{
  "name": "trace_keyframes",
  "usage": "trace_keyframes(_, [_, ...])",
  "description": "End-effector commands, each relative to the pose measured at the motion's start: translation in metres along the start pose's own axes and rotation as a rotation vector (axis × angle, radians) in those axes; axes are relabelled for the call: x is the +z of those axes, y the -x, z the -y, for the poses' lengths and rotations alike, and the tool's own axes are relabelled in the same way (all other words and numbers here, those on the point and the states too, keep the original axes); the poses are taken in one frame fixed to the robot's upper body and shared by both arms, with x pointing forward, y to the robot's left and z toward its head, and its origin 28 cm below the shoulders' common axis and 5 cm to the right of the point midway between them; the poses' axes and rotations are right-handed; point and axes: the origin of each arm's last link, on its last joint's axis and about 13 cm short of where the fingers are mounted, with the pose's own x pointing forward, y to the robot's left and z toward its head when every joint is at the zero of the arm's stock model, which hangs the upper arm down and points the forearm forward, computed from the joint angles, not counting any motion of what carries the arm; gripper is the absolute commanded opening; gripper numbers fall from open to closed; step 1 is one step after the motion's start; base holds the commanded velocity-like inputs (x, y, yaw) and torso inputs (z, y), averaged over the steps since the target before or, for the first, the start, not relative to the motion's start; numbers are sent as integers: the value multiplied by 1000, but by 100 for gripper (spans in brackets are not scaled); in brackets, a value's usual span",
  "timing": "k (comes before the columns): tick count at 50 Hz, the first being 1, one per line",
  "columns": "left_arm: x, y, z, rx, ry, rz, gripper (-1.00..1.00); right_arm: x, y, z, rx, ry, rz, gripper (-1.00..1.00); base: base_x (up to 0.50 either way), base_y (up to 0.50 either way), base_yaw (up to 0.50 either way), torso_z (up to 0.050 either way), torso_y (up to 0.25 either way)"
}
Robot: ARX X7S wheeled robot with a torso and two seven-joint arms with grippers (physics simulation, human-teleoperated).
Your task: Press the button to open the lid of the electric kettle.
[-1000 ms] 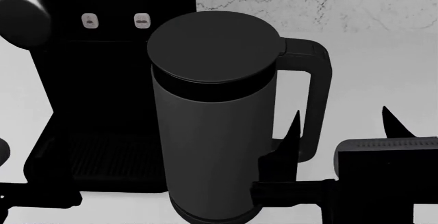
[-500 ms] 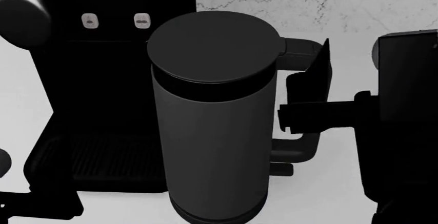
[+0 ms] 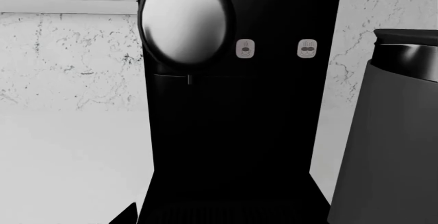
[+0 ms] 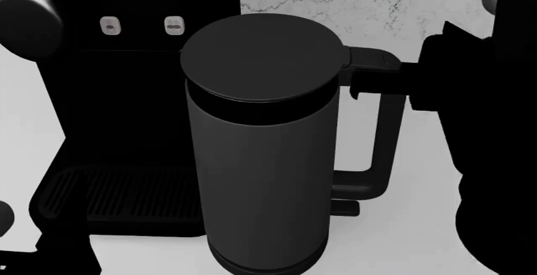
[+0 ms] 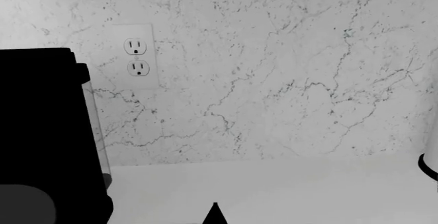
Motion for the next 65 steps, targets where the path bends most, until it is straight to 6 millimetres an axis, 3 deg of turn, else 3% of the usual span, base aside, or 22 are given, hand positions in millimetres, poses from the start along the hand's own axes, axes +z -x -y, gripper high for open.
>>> trace_keyframes(1, [-3, 1, -2, 12, 30, 16, 100, 9, -17, -7, 65, -166, -22, -100, 0, 0, 0, 0, 0])
trace_keyframes(16, [-5, 3, -2, 15, 32, 11, 100, 11, -31, -14, 162, -374, -35, -100, 0, 0, 0, 0, 0])
trace_keyframes(22, [-4, 1, -3, 22, 33, 11, 100, 9, -30, -14, 158, -381, -36, -100, 0, 0, 0, 0, 0])
trace_keyframes(31, [-3, -8, -2, 18, 28, 4, 100, 24, -35, -22, 201, -376, -5, -100, 0, 0, 0, 0, 0])
trace_keyframes(38, [-1, -12, -3, 17, 26, -2, 100, 29, -13, -32, 238, -320, 15, -100, 0, 0, 0, 0, 0])
trace_keyframes(44, [-5, -5, -1, 15, 24, -4, 100, 20, 8, -23, 211, -283, -25, -100, 0, 0, 0, 0, 0])
trace_keyframes(52, [-9, 0, 0, 13, 20, -10, 100, 29, 9, -6, 121, -183, -84, -100, 0, 0, 0, 0, 0])
trace_keyframes(56, [-9, 1, 0, 12, 20, -11, 100, 32, 8, -5, 118, -174, -91, -100, 0, 0, 0, 0, 0])
trace_keyframes(65, [-9, -1, -1, 16, 20, -11, 100, 20, 5, -11, 146, -181, -132, -100, 0, 0, 0, 0, 0])
